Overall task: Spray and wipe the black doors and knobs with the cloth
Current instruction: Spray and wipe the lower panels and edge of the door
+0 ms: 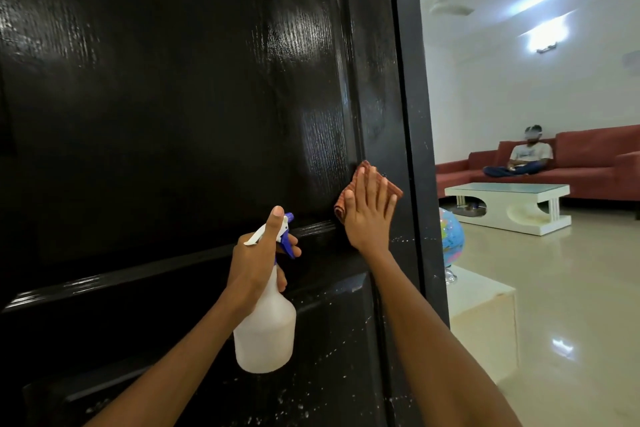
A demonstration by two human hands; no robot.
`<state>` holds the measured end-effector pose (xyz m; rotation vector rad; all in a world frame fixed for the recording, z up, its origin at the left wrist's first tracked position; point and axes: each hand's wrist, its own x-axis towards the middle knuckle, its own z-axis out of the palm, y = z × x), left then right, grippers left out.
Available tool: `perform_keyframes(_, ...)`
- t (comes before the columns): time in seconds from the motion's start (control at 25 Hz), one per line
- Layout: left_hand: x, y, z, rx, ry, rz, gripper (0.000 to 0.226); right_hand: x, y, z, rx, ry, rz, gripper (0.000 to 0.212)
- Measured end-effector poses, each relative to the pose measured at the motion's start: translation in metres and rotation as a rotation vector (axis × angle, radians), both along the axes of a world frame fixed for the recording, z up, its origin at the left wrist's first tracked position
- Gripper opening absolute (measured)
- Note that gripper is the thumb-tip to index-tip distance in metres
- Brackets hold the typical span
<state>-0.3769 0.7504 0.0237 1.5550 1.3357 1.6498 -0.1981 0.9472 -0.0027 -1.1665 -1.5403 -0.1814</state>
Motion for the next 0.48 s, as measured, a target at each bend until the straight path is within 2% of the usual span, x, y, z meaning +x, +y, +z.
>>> perform_keyframes(0.12,0.008,0.006,0.001,0.003,0.009,-0.024,0.074,0.015,0.01,0.005,-0.099,0.196,-0.023,0.065)
perform_keyframes(0.24,0.008,0.012,0.009,0.028,0.008,-0.047,0.072,0.017,0.012,0.053,-0.126,0.344,-0.033,0.067)
perform_keyframes(0.36,0.004,0.019,0.015,0.058,-0.01,-0.03,0.071,0.012,0.018,0.086,-0.084,0.302,-0.011,0.071)
perform_keyframes(0.48,0.005,0.025,0.01,0.039,-0.009,-0.023,0.069,0.019,0.023,0.053,-0.019,0.222,-0.007,0.074)
